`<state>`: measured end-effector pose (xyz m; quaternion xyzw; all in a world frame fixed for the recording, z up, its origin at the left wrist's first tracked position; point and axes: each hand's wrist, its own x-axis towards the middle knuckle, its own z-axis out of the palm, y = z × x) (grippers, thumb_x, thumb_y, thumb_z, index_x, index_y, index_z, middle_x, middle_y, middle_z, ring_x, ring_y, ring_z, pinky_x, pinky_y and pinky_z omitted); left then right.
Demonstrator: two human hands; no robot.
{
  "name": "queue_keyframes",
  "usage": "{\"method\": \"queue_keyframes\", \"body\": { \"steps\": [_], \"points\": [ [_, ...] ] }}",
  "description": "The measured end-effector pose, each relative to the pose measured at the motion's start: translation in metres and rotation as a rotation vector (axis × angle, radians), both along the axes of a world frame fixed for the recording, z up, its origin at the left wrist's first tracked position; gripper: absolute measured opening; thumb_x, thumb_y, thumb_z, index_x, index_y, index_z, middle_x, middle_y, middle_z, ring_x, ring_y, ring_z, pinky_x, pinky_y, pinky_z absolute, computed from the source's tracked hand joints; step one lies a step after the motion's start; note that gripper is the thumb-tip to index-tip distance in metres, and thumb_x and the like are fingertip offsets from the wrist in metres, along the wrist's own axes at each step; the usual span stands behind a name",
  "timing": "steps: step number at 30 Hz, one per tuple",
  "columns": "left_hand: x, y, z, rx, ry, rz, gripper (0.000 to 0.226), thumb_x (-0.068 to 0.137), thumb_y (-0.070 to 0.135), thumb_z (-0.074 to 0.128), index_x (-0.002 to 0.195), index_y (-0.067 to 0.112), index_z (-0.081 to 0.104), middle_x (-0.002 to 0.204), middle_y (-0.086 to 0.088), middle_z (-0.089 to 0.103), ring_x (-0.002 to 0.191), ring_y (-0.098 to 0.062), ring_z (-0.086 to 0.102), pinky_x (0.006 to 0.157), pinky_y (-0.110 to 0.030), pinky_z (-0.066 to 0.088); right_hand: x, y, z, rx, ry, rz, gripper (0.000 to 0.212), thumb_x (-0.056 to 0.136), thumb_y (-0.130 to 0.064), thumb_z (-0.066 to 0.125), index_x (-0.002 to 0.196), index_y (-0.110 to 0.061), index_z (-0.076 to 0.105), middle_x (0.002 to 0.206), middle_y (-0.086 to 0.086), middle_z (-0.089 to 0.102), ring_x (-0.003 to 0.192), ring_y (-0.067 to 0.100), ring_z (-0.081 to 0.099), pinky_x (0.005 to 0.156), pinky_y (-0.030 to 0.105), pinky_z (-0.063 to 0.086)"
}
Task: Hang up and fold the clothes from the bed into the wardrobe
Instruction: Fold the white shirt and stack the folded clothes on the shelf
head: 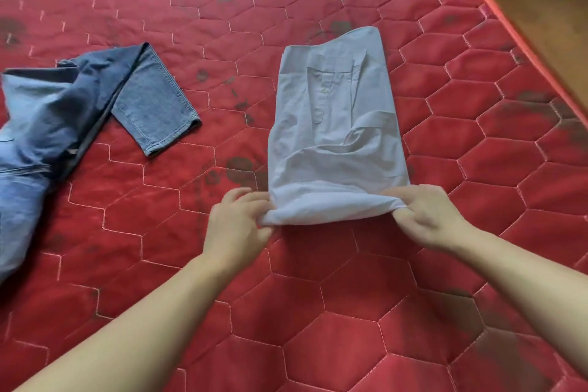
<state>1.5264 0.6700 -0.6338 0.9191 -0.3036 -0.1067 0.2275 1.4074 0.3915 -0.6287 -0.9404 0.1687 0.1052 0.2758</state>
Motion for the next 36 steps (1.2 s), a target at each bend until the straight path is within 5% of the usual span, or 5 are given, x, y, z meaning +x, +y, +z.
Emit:
{"method": "queue_keyframes", "body": {
  "steps": [14, 18, 23, 32, 36],
  "points": [
    [0.008, -0.029, 0.062, -0.608, 0.884, 0.682, 0.018, 0.090, 0.013, 0.056, 0.075, 0.007, 0.066, 0.074, -0.010, 0.067, 0.073, -0.026, 0.063, 0.068, -0.036, 0.046, -0.011, -0.034, 0.073, 1.143, 0.142, -0.419, 0.046, 0.071, -0.030, 0.069, 0.112, -0.009, 0.072, 0.110, 0.011, 0.072, 0.094, 0.023, 0.068, 0.082, 0.036, 0.052],
    [0.019, -0.033, 0.041, -0.577, 0.849, 0.875, 0.028, 0.095, 0.038, 0.054, 0.083, 0.016, 0.067, 0.090, -0.004, 0.072, 0.093, -0.025, 0.068, 0.092, -0.041, 0.052, 0.001, -0.036, 0.060, 1.138, 0.024, -0.417, 0.073, 0.065, -0.066, 0.073, 0.120, -0.019, 0.068, 0.112, 0.004, 0.072, 0.103, 0.016, 0.069, 0.090, 0.037, 0.048],
    [0.020, -0.030, 0.023, -0.665, 1.007, 0.780, 0.082, 0.062, 0.081, 0.062, 0.118, 0.021, 0.067, 0.113, -0.001, 0.072, 0.106, -0.019, 0.067, 0.098, -0.043, 0.050, 0.012, -0.027, 0.029, 0.830, 0.044, -0.388, 0.023, 0.089, -0.006, 0.065, 0.111, -0.007, 0.070, 0.101, 0.010, 0.074, 0.086, 0.016, 0.070, 0.071, 0.026, 0.056],
    [0.087, -0.078, 0.004, -0.704, 0.674, 0.738, 0.027, 0.097, 0.034, 0.056, 0.075, 0.020, 0.061, 0.075, 0.001, 0.061, 0.069, -0.016, 0.056, 0.065, -0.030, 0.047, 0.099, -0.049, 0.024, 0.834, -0.304, -0.704, 0.036, 0.093, -0.026, 0.063, 0.057, -0.021, 0.064, 0.064, -0.006, 0.061, 0.060, 0.008, 0.056, 0.059, 0.023, 0.047],
    [0.109, -0.096, -0.013, -0.676, 0.782, 0.967, 0.032, 0.089, 0.056, 0.058, 0.093, 0.025, 0.062, 0.089, 0.005, 0.066, 0.079, -0.015, 0.062, 0.074, -0.029, 0.047, 0.110, -0.064, 0.012, 0.899, 0.055, -0.465, 0.030, 0.080, -0.031, 0.075, 0.099, -0.008, 0.072, 0.098, 0.008, 0.075, 0.088, 0.022, 0.072, 0.082, 0.039, 0.056]
  ]
}}
